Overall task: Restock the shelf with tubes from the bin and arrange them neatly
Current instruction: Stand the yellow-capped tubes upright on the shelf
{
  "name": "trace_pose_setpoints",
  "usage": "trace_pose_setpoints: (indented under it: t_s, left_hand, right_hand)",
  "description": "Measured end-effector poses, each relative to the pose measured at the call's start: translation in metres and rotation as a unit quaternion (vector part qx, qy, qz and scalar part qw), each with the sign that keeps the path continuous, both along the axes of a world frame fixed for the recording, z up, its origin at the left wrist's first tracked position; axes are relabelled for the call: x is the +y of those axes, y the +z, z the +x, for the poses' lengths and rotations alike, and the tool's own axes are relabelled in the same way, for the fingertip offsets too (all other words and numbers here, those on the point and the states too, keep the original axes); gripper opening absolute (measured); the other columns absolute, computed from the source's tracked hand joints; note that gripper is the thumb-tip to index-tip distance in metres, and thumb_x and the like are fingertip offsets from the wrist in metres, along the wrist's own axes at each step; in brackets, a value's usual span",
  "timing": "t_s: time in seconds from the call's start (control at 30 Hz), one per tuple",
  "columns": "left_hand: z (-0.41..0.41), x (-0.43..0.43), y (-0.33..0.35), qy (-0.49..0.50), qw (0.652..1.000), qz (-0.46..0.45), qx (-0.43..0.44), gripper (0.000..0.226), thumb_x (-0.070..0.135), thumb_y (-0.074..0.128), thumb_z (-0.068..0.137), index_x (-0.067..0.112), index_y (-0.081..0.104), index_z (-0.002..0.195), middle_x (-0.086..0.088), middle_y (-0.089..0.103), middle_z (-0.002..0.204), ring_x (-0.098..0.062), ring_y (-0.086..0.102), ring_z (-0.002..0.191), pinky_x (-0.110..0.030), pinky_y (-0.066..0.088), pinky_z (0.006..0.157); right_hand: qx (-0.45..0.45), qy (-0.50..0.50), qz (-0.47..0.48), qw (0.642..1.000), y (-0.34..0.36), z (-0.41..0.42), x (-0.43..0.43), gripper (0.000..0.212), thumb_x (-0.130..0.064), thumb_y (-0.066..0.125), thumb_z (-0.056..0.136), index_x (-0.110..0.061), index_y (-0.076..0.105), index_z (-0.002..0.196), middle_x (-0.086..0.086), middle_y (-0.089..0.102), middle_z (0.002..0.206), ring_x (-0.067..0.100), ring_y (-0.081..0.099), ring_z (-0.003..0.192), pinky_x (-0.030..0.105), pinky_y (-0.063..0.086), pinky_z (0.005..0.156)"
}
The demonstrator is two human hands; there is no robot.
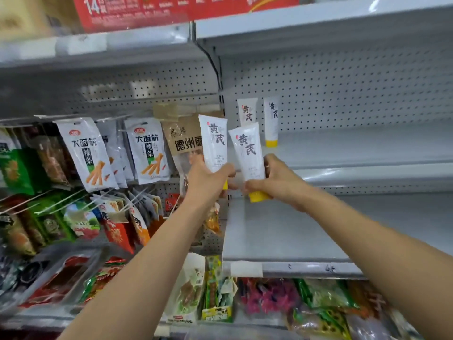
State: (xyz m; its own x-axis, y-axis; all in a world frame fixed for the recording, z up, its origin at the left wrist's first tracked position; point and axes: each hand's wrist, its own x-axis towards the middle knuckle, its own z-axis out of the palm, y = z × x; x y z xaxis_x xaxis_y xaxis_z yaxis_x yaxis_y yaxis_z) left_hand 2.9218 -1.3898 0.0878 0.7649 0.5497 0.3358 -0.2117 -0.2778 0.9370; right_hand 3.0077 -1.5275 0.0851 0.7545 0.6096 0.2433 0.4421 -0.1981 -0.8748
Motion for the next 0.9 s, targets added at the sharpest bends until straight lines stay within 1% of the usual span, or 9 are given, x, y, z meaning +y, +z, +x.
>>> trace_pose_setpoints:
  t_s: [0.07, 0.13, 0.23, 0.3, 0.33, 0.4, 0.6, 0.77, 0.9]
  left_hand:
    - [0.024, -0.008, 0.012, 0.003, 1.0, -0.024, 0.008, 0.017, 0.021, 0.062, 0.086, 0.017, 0.058, 0.103, -0.003, 0.066, 0.076, -0.012, 0.06, 0.051, -0.023, 0.042, 0.041]
    - [0.052, -0.017, 0.02, -0.003, 0.998, -0.052, 0.02, 0.02, 0.03, 0.056, 0.091, 0.018, 0.056, 0.106, -0.007, 0.064, 0.078, -0.018, 0.056, 0.058, -0.023, 0.039, 0.043]
    - [0.094, -0.029, 0.031, -0.015, 0.997, -0.067, 0.029, 0.018, 0.025, 0.045, 0.094, 0.016, 0.051, 0.108, -0.01, 0.062, 0.088, -0.022, 0.054, 0.066, -0.026, 0.042, 0.049]
    - [0.119, -0.032, 0.035, -0.016, 0.998, -0.044, 0.039, 0.026, 0.027, 0.044, 0.093, 0.015, 0.044, 0.116, -0.011, 0.061, 0.106, -0.023, 0.056, 0.079, -0.03, 0.048, 0.057]
    - [0.129, -0.033, 0.037, -0.016, 0.998, -0.036, 0.043, 0.028, 0.028, 0.044, 0.093, 0.015, 0.041, 0.118, -0.01, 0.059, 0.111, -0.022, 0.055, 0.083, -0.031, 0.048, 0.061]
    - [0.146, -0.032, 0.04, -0.02, 0.998, -0.029, 0.044, 0.029, 0.026, 0.046, 0.096, 0.014, 0.037, 0.12, -0.004, 0.054, 0.107, -0.016, 0.052, 0.083, -0.03, 0.046, 0.065]
    - [0.18, -0.024, 0.039, -0.033, 0.998, -0.051, 0.023, 0.036, 0.018, 0.062, 0.093, 0.014, 0.042, 0.123, -0.004, 0.061, 0.117, -0.021, 0.06, 0.106, -0.044, 0.051, 0.095]
    - [0.194, -0.022, 0.034, -0.039, 0.996, -0.08, 0.013, 0.044, 0.006, 0.065, 0.09, 0.01, 0.045, 0.129, -0.011, 0.062, 0.121, -0.024, 0.063, 0.104, -0.042, 0.055, 0.087]
    - [0.2, -0.019, 0.028, -0.044, 0.995, -0.091, 0.019, 0.048, 0.003, 0.068, 0.087, 0.01, 0.047, 0.129, -0.011, 0.061, 0.122, -0.027, 0.062, 0.11, -0.046, 0.055, 0.09]
  right_hand:
    - [-0.023, -0.023, 0.01, 0.999, 0.015, 0.024, -0.014, 0.06, -0.015, 0.08, 0.072, -0.013, 0.044, 0.12, 0.003, 0.061, 0.113, 0.017, 0.063, 0.098, 0.034, 0.058, 0.077]
    - [-0.028, -0.035, 0.02, 0.999, 0.028, 0.05, -0.027, 0.058, -0.014, 0.081, 0.073, -0.014, 0.048, 0.121, 0.002, 0.064, 0.114, 0.017, 0.064, 0.1, 0.037, 0.057, 0.083]
    - [-0.018, -0.047, 0.033, 0.998, 0.046, 0.09, -0.042, 0.053, -0.014, 0.077, 0.079, -0.012, 0.05, 0.123, 0.0, 0.065, 0.113, 0.015, 0.064, 0.097, 0.026, 0.056, 0.076]
    - [-0.019, -0.055, 0.03, 0.998, 0.057, 0.116, -0.05, 0.035, -0.008, 0.069, 0.085, -0.014, 0.049, 0.114, -0.006, 0.062, 0.097, 0.007, 0.06, 0.083, 0.011, 0.049, 0.057]
    - [-0.02, -0.06, 0.024, 0.998, 0.061, 0.131, -0.053, 0.029, -0.005, 0.065, 0.088, -0.015, 0.049, 0.109, -0.009, 0.059, 0.09, 0.004, 0.056, 0.076, 0.009, 0.044, 0.049]
    - [-0.02, -0.068, 0.005, 0.997, 0.065, 0.158, -0.056, 0.024, -0.003, 0.063, 0.088, -0.013, 0.051, 0.106, -0.007, 0.058, 0.086, 0.005, 0.054, 0.073, 0.013, 0.042, 0.052]
    - [-0.083, -0.113, -0.035, 0.989, 0.055, 0.225, -0.05, 0.05, -0.014, 0.079, 0.075, -0.009, 0.053, 0.118, 0.006, 0.064, 0.112, 0.025, 0.062, 0.103, 0.04, 0.051, 0.09]
    - [-0.099, -0.12, -0.056, 0.986, 0.042, 0.257, -0.037, 0.06, -0.018, 0.082, 0.071, -0.009, 0.053, 0.123, 0.007, 0.064, 0.122, 0.026, 0.061, 0.111, 0.044, 0.05, 0.095]
    - [-0.099, -0.111, -0.064, 0.987, 0.037, 0.27, -0.03, 0.061, -0.018, 0.081, 0.073, -0.008, 0.051, 0.126, 0.008, 0.062, 0.125, 0.026, 0.059, 0.114, 0.04, 0.049, 0.096]
